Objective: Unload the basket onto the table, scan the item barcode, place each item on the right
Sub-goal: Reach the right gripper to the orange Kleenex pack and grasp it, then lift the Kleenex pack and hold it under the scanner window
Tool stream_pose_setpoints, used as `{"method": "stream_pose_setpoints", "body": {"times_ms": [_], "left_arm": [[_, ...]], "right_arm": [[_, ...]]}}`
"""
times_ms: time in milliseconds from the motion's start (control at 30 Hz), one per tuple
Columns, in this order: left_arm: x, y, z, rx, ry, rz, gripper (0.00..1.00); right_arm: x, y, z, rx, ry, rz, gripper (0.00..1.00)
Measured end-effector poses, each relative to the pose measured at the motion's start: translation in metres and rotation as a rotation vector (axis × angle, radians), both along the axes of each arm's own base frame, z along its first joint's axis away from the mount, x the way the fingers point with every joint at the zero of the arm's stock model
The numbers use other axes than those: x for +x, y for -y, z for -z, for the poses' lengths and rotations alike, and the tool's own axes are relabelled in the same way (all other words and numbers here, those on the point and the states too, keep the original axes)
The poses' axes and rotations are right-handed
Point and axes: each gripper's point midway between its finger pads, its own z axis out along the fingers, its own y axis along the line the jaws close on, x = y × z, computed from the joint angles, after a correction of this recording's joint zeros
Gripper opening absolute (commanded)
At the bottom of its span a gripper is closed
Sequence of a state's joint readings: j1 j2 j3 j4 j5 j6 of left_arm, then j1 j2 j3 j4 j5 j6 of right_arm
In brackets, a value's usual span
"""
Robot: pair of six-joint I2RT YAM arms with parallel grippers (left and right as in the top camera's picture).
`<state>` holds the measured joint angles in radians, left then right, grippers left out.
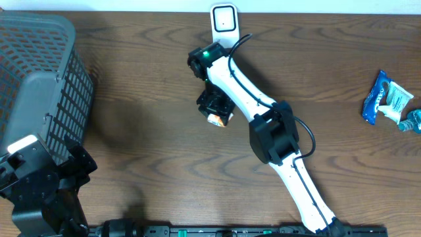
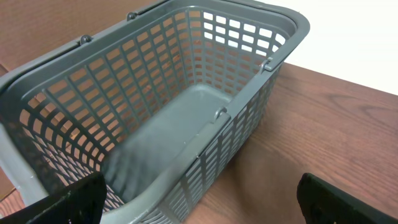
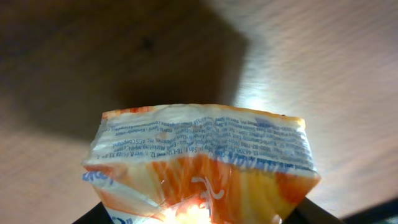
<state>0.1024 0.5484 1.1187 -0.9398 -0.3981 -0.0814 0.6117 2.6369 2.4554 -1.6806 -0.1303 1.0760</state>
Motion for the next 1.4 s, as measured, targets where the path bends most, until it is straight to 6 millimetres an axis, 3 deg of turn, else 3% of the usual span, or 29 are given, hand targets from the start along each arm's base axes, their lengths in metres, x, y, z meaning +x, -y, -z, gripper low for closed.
{"method": "stream_pose_setpoints", "body": {"times_ms": [100, 467, 700, 867, 933, 1000, 1133, 1233, 1400], "left_arm": [[0.000, 0.000, 0.000, 0.000, 0.000, 0.000, 0.98], [0.000, 0.000, 0.000, 0.000, 0.000, 0.000, 0.98], [0.000, 0.000, 0.000, 0.000, 0.000, 0.000, 0.98], [0.000, 0.000, 0.000, 0.000, 0.000, 0.000, 0.98], [0.000, 0.000, 0.000, 0.000, 0.000, 0.000, 0.98], [0.000, 0.000, 0.000, 0.000, 0.000, 0.000, 0.98], [0.000, 0.000, 0.000, 0.000, 0.000, 0.000, 0.98], [0.000, 0.000, 0.000, 0.000, 0.000, 0.000, 0.98], [0.000, 0.000, 0.000, 0.000, 0.000, 0.000, 0.98]], "right_arm": [[0.000, -0.002, -0.019, 0.060, 0.011, -0.090, 0.55], [-0.028, -0.047, -0.153, 0.551, 0.129, -0.348, 0.59], [-0.047, -0.057, -0.203, 0.709, 0.172, -0.388, 0.58], [-0.056, -0.064, -0.206, 0.709, 0.176, -0.426, 0.55], [-0.049, -0.056, -0.196, 0.601, 0.228, -0.465, 0.55], [-0.023, -0.046, -0.187, 0.452, 0.359, -0.515, 0.56], [0.022, -0.042, -0.189, 0.273, 0.584, -0.556, 0.52], [0.037, -0.040, -0.189, 0.198, 0.658, -0.563, 0.51], [0.064, -0.046, -0.159, 0.126, 0.737, -0.558, 0.49]]}}
